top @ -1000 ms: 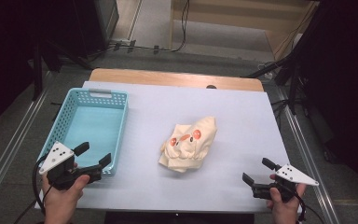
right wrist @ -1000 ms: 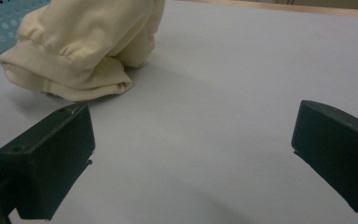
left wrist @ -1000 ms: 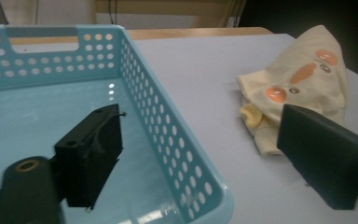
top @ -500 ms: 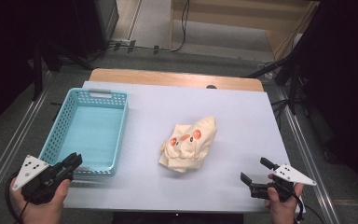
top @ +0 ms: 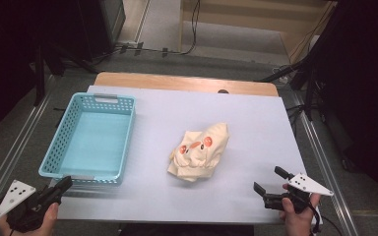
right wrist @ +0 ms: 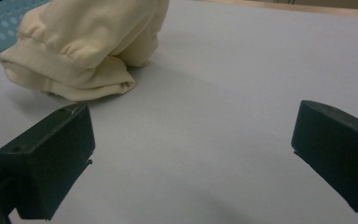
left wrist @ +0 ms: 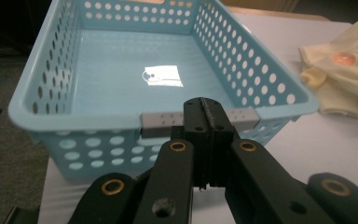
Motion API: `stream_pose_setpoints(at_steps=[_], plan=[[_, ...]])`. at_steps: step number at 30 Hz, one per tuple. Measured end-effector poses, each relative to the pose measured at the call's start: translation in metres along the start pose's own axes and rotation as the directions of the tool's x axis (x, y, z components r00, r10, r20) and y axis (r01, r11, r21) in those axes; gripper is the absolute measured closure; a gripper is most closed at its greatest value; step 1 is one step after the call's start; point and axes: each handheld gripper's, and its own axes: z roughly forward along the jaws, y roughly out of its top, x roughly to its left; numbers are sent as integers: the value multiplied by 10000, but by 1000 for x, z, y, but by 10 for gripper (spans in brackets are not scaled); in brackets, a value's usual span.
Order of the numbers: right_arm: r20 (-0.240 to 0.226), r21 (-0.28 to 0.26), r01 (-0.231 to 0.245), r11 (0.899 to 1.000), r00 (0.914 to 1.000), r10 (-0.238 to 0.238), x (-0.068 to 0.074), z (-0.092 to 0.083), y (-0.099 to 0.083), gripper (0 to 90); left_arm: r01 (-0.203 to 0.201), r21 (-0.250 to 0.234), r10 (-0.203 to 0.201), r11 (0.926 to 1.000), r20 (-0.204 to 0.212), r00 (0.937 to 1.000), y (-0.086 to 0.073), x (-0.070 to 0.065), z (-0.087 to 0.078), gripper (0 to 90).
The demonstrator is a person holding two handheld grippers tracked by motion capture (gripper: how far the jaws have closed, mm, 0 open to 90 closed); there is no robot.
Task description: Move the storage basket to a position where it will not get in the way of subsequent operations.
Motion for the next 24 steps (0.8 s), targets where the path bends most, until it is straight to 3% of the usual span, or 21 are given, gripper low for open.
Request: stream_pose_setpoints(at_steps=[10, 24], plan=[[-40, 91, 57, 9999, 10000, -56, 1, 4, 0, 0, 214, 711, -214, 9972, -8, 9998, -19, 14, 11, 900], [-81, 103, 76, 9999, 9999, -75, -1, 4, 0, 0, 40, 1524, -37, 9883, -23, 10000, -22, 16, 37, 900]])
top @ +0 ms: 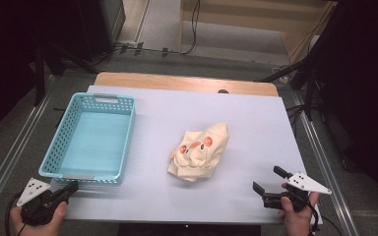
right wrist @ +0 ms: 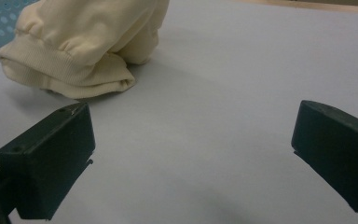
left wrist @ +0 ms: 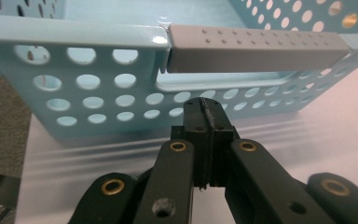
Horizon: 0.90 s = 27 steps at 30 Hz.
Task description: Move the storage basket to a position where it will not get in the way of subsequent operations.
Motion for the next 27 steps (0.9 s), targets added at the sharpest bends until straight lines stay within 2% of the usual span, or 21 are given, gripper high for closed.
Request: stream_pose_setpoints(at_steps=[10, 14, 18, 21, 27], plan=[[17, 10, 43, 10000, 10000, -43, 0, 0, 0, 0, -24, 144, 22, 9999, 153, 9999, 3, -5, 10, 900], [13, 45, 37, 10000, 10000, -37, 1, 0, 0, 0, 53, 141, -55, 9999, 162, 9999, 6, -3, 13, 900], [11, 75, 57, 10000, 10000, -58, 1, 0, 0, 0, -207, 245, 211, 9995, -166, 9996, 11, -4, 17, 900], [-4, 60, 24, 10000, 10000, -24, 0, 0, 0, 0, -184, 268, 186, 9995, -58, 9998, 14, -2, 22, 900], [-11, 30, 35, 10000, 10000, -35, 0, 0, 0, 0, -221, 338, 225, 9992, -106, 9997, 24, 3, 32, 900]])
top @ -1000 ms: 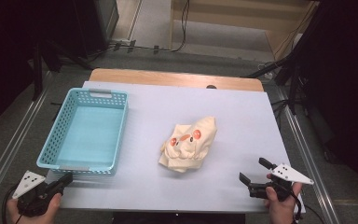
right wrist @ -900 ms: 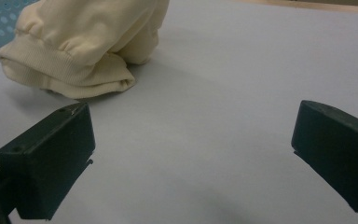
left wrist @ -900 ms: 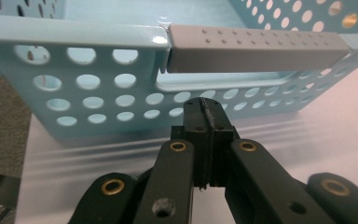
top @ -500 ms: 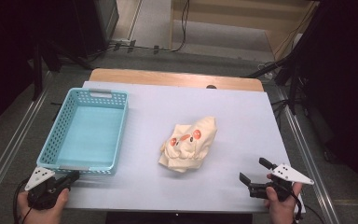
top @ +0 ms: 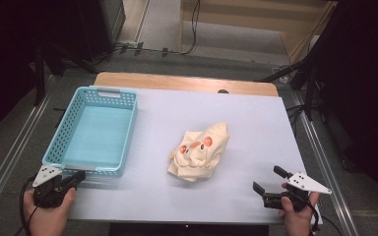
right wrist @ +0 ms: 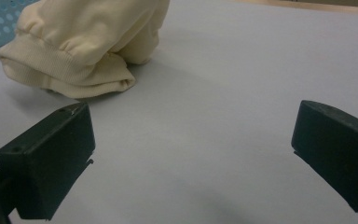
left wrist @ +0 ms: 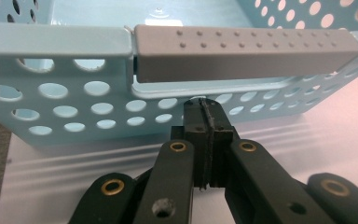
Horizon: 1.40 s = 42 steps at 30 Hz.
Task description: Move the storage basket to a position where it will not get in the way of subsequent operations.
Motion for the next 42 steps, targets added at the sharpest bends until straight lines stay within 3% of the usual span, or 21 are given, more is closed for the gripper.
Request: stream_pose_setpoints(at_steps=[28, 42], plan=[[10, 7, -112, 9999, 9999, 112, -3, 1, -1, 0, 117, 253, -126, 9996, 352, 9993, 29, 5, 34, 900], [7, 25, -160, 9999, 9999, 160, -6, 0, -2, 0, 279, -24, -279, 9996, 317, 9991, 32, 6, 41, 888]])
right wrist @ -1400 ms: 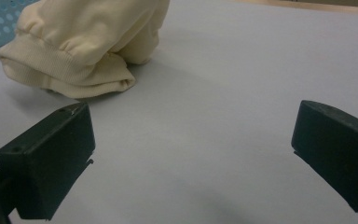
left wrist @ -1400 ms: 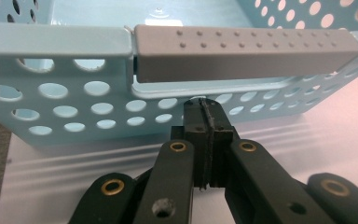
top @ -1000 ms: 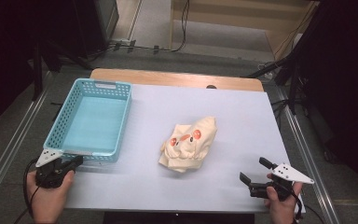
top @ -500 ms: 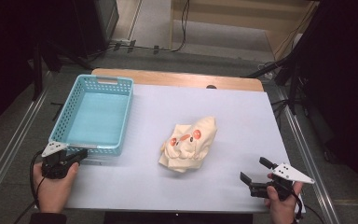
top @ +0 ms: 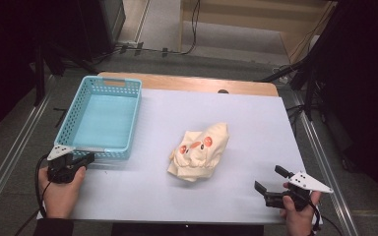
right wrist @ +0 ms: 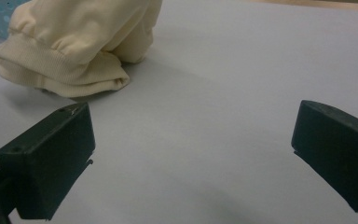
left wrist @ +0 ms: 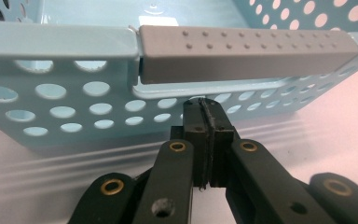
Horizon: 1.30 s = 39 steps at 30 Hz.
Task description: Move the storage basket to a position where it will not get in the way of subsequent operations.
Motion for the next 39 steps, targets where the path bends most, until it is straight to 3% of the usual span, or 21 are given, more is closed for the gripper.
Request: stream_pose_setpoints(at_steps=[7, 17, 29, 39], plan=[[-19, -9, 103, 9999, 9999, -103, 1, 2, 1, 0, 63, -508, -57, 9987, 126, 9999, -6, -1, -13, 727], [-178, 41, 145, 9999, 9997, -144, 2, 8, 3, 0, 142, -1135, -120, 9934, 203, 9997, -14, -4, -38, 608], [-247, 101, 231, 9997, 9994, -228, 4, 11, 5, 0, -297, -1849, 433, 9823, 704, 9966, -10, -20, -51, 441], [-257, 108, 233, 9997, 9994, -230, 4, 12, 5, 0, -503, -1987, 798, 9788, 1437, 9864, -6, -37, -51, 291]])
